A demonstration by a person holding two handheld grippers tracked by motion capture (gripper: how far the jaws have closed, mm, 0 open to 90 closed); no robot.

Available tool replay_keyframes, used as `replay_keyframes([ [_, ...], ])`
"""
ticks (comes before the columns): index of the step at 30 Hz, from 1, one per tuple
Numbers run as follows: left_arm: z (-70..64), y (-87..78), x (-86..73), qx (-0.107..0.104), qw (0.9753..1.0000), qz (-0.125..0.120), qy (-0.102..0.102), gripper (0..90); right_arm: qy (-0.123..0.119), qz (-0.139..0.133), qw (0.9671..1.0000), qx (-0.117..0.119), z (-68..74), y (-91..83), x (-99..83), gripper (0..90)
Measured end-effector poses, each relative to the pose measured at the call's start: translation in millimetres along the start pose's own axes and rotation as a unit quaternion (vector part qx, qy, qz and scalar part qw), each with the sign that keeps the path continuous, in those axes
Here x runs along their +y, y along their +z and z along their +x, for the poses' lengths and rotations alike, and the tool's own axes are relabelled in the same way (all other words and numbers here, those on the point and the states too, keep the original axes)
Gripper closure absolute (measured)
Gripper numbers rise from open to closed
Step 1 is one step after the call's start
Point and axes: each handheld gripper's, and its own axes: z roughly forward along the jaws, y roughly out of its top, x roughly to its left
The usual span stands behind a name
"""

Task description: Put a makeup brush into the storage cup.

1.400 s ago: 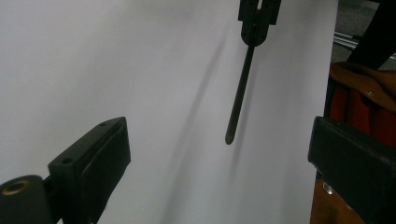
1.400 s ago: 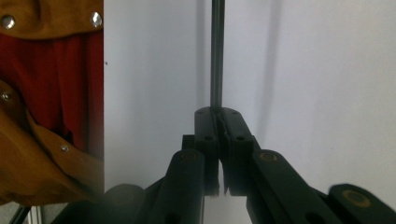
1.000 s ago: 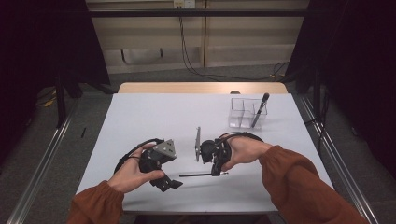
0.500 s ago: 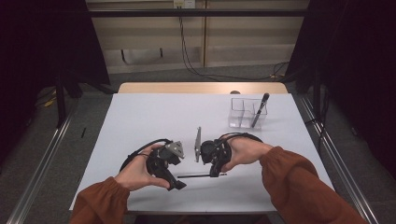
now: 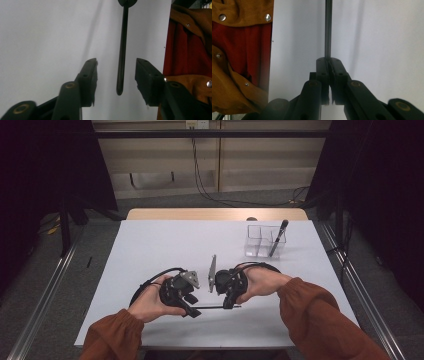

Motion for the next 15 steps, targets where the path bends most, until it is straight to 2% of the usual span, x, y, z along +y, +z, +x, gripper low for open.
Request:
replay_keyframes([
  [1,-0.3,1.2,0.2,0.003,1.0000,-0.005,-0.008,55.0,0.000,-0.004,1.0000,-0.002,-0.4,0.1,-0.2,87.1],
  [3,1.7,1.3,0.8,0.004,1.0000,0.000,-0.004,56.1,0.004,-0.010,0.9999,-0.005,-0.6,0.1,-1.0,87.2],
  [5,2.9,1.7,1.0,0.002,1.0000,-0.003,-0.008,64.0,0.003,-0.010,0.9999,-0.009,-1.0,0.0,-2.0,87.2],
  [6,3.3,2.4,1.2,0.003,0.9999,-0.009,-0.012,65.4,0.005,-0.013,0.9998,-0.011,-1.2,-0.3,-2.4,87.1],
  [8,4.4,2.8,1.7,0.008,0.9998,-0.013,-0.009,69.0,0.009,-0.014,0.9998,-0.013,-0.5,-0.6,-3.0,87.2],
  [10,5.2,3.6,2.4,0.002,0.9997,-0.017,-0.016,71.7,0.006,-0.013,0.9998,-0.013,-1.9,0.4,-4.3,87.2],
  [13,5.8,4.9,2.9,-0.001,0.9998,-0.013,-0.012,76.1,0.009,-0.013,0.9997,-0.015,-2.3,1.6,-5.6,87.2],
  [15,6.4,5.8,2.3,-0.003,0.9998,-0.014,-0.011,75.8,0.011,-0.019,0.9997,-0.013,-2.6,2.5,-6.4,87.2],
])
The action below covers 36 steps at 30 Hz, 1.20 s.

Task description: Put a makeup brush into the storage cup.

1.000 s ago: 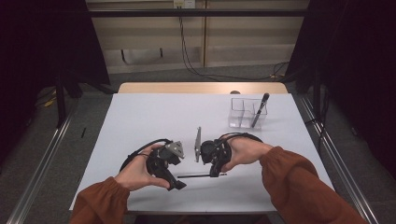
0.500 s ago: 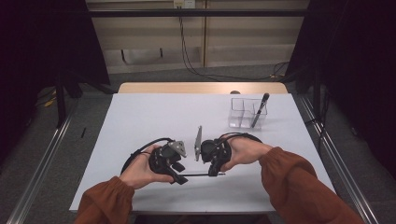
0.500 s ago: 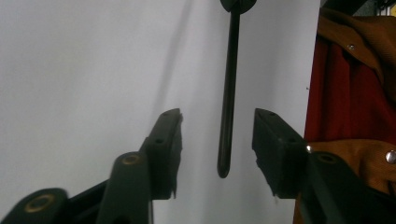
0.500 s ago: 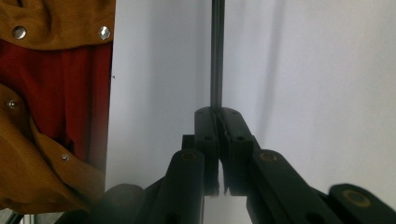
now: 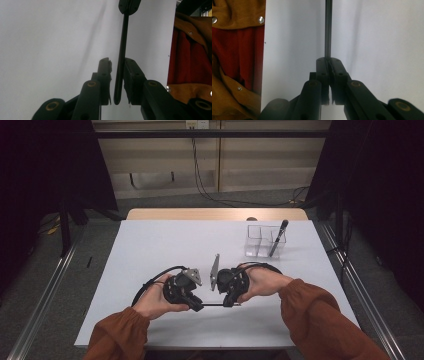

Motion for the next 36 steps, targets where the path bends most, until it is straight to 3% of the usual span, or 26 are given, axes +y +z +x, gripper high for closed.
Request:
replay_keyframes([
  [12,0.7,1.6,2.2,0.001,1.0000,-0.006,0.006,81.9,-0.007,0.001,0.9999,-0.011,-1.3,-0.5,-1.4,87.1],
  [22,0.2,2.5,3.0,-0.026,0.9996,-0.008,0.000,85.4,-0.006,-0.012,0.9998,-0.013,-2.1,1.4,-5.2,83.4],
  [26,1.3,1.4,1.2,-0.023,0.9996,-0.012,-0.012,85.4,0.006,-0.034,0.9993,-0.015,-3.3,0.0,-8.1,73.6],
  [30,1.0,1.9,-0.2,-0.022,0.9996,-0.013,-0.011,85.4,0.017,-0.041,0.9987,-0.024,-3.6,-0.1,-11.1,59.5],
  [36,-0.2,2.0,-4.2,-0.017,0.9994,-0.022,-0.019,85.4,0.039,-0.071,0.9960,-0.037,-5.2,-0.4,-20.0,45.6],
])
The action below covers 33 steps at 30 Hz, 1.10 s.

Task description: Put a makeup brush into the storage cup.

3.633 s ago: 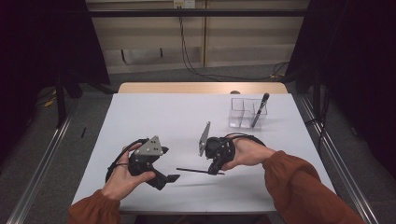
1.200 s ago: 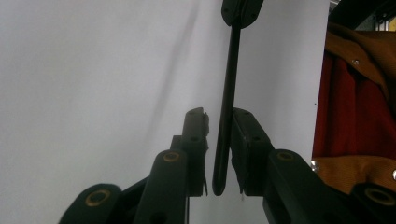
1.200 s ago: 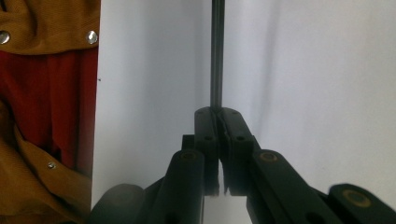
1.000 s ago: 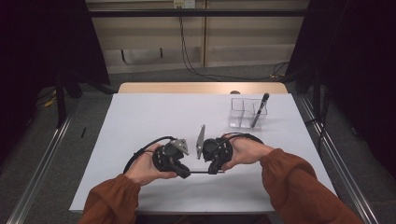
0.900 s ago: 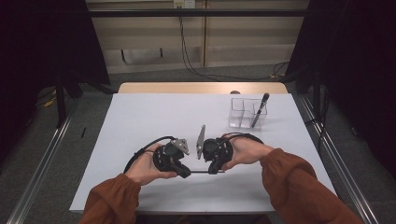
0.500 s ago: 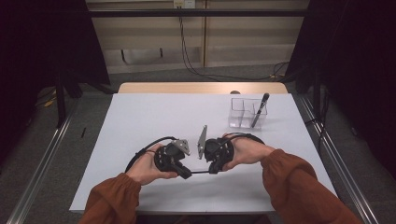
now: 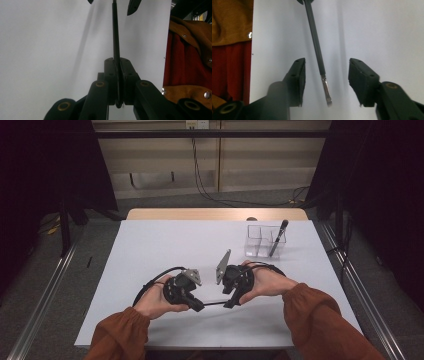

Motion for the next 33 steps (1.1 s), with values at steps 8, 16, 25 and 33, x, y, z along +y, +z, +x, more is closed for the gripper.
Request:
replay_keyframes([
  [8,-1.3,-7.5,-7.6,0.009,0.9999,-0.013,0.001,85.4,0.023,-0.035,0.9990,-0.015,0.5,-3.5,-14.5,29.7],
  [16,-2.4,-9.9,-14.1,0.016,0.9996,-0.021,0.000,85.4,0.046,-0.066,0.9963,-0.031,0.0,-9.1,-26.1,17.0],
  [25,-1.0,-16.7,-23.7,0.023,0.9990,-0.038,-0.011,85.4,0.070,-0.108,0.9910,-0.038,0.7,-10.9,-41.9,6.8],
  [33,-7.1,-20.2,-27.6,0.029,0.9983,-0.049,-0.012,85.4,0.101,-0.131,0.9847,-0.057,-2.7,-15.2,-56.4,5.1],
])
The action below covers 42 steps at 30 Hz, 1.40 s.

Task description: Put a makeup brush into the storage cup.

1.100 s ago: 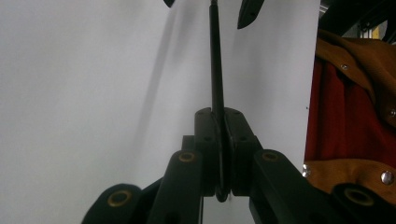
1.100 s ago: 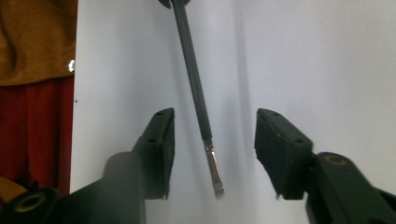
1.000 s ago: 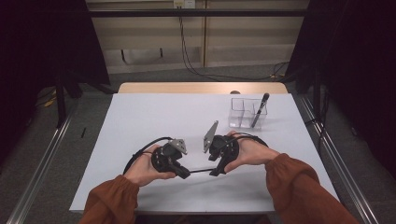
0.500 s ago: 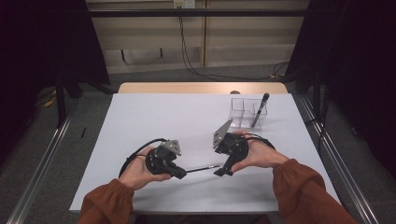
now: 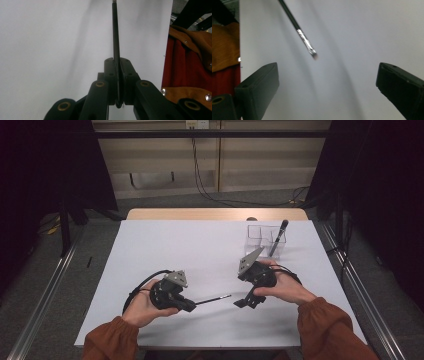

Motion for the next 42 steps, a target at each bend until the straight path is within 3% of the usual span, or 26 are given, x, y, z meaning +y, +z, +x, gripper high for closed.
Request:
replay_keyframes([
  [5,2.9,-2.6,-5.5,0.005,0.9997,-0.015,-0.016,85.4,0.019,-0.013,0.9997,-0.001,-2.4,-3.7,-9.3,4.2],
  [10,3.3,-5.0,-10.9,0.014,0.9995,-0.021,-0.018,85.4,0.025,-0.021,0.9994,-0.006,-4.0,-8.0,-19.5,4.1],
  [12,2.4,-6.6,-13.1,0.016,0.9995,-0.022,-0.016,85.4,0.040,-0.027,0.9988,-0.012,-6.2,-10.5,-25.2,5.3],
  [19,3.3,-12.7,-21.2,0.021,0.9985,-0.043,-0.026,85.4,0.060,-0.040,0.9971,-0.023,-6.1,-16.9,-41.1,5.1],
  [30,3.5,-17.5,-34.5,0.027,0.9945,-0.090,-0.047,85.4,0.073,-0.046,0.9957,-0.034,6.3,-14.8,-59.2,4.1],
  [33,4.2,-19.6,-37.1,0.029,0.9930,-0.103,-0.050,85.4,0.084,-0.067,0.9935,-0.035,4.3,-15.4,-63.8,4.1],
  [36,5.2,-20.3,-40.0,0.030,0.9917,-0.114,-0.052,85.4,0.093,-0.086,0.9906,-0.052,4.2,-14.9,-68.6,4.0],
  [40,7.1,-18.9,-44.7,0.033,0.9887,-0.133,-0.062,85.4,0.098,-0.099,0.9890,-0.048,5.9,-11.3,-73.7,4.0],
  [42,7.6,-19.1,-46.0,0.038,0.9885,-0.134,-0.060,85.4,0.100,-0.113,0.9874,-0.049,8.0,-11.1,-74.8,4.0],
])
